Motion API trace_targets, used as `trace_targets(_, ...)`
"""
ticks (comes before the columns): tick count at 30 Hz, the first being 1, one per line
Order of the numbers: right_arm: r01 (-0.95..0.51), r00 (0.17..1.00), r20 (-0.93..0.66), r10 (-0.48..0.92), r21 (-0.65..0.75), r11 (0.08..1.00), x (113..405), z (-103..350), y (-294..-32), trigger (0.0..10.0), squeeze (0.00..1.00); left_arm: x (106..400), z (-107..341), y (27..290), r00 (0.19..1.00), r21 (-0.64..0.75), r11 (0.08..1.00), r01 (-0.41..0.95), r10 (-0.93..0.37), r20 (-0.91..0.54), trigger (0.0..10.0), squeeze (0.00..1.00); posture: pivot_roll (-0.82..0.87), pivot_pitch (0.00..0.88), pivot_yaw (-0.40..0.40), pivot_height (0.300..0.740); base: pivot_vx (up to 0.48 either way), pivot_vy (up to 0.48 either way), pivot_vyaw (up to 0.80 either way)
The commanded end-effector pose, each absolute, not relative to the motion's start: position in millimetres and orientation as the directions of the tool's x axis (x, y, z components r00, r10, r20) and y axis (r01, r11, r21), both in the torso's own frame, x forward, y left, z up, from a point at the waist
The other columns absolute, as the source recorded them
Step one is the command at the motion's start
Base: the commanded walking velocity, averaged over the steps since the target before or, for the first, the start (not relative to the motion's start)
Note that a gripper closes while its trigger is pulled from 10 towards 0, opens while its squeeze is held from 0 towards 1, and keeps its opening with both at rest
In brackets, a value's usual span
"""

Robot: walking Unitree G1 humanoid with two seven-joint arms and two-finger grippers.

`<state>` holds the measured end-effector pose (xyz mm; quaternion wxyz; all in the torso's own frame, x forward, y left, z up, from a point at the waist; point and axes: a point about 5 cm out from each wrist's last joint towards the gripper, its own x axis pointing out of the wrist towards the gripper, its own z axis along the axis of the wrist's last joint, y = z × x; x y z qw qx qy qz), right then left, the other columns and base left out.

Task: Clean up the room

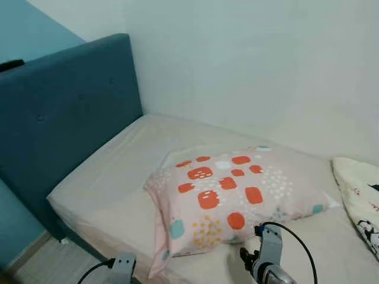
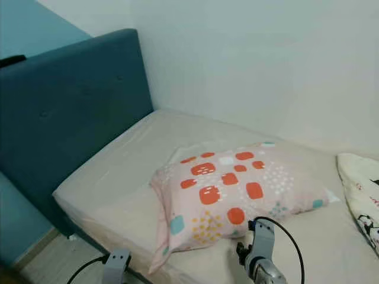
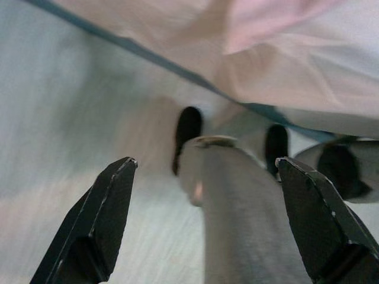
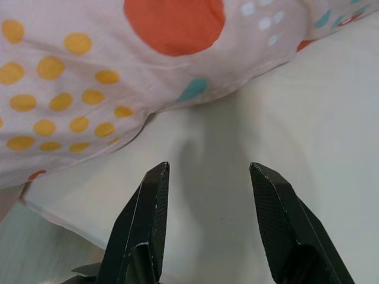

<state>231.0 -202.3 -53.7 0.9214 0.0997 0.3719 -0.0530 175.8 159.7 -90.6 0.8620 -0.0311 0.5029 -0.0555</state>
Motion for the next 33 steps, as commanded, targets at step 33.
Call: trace_targets(33, 0.328, 0.723, -0.675, -0.15, 0.144, 0.934, 239.0, -46.0, -217.8, 10.0, 0.0, 175.7, -90.5, 170.0, 0.466, -0.045, 0.995, 0.087, -0.081, -0.881, 10.0, 0.0, -0.03, 0.0, -0.015, 0.707, -0.161, 0.0, 0.0)
